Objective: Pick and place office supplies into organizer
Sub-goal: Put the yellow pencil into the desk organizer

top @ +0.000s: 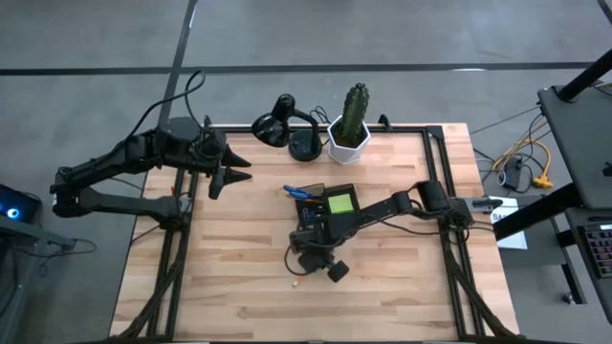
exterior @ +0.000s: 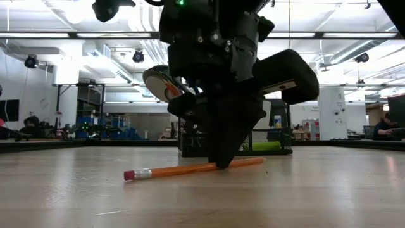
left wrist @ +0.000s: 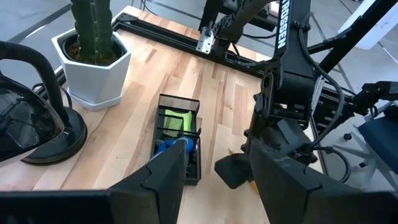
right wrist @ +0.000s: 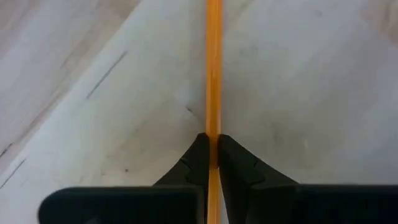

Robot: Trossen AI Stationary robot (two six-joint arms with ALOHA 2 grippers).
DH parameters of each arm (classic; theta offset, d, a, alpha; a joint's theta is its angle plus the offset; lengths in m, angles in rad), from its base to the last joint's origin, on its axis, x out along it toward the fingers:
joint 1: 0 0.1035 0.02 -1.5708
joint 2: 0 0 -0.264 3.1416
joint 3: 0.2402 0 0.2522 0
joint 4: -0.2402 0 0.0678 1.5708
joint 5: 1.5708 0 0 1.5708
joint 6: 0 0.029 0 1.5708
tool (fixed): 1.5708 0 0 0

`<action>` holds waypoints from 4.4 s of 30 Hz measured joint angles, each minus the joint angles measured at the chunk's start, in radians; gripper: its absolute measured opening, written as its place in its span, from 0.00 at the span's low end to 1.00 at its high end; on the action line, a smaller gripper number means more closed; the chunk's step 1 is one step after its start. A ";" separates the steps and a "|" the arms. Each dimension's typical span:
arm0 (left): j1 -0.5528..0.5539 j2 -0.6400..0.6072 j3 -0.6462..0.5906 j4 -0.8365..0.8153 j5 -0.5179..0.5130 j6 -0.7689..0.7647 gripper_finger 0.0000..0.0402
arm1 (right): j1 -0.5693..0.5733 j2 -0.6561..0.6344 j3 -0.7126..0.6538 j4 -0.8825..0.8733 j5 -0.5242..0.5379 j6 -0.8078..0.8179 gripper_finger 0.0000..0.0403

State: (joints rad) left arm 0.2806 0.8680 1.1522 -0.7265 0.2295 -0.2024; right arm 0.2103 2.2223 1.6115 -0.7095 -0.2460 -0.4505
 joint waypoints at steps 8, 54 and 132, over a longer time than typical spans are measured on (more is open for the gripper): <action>0.000 0.000 0.000 0.000 0.000 0.000 0.41 | -0.038 -0.072 -0.005 -0.009 -0.024 0.089 0.02; 0.000 -0.034 0.001 0.010 -0.001 0.000 0.41 | -0.307 -0.605 -0.574 1.157 0.333 0.633 0.02; 0.000 -0.004 0.000 0.011 -0.003 -0.001 0.41 | -0.326 -0.421 -0.882 1.500 0.376 0.562 0.05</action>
State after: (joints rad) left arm 0.2810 0.8639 1.1526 -0.7155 0.2268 -0.2035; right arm -0.1162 1.8011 0.7296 0.7910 0.1297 0.1116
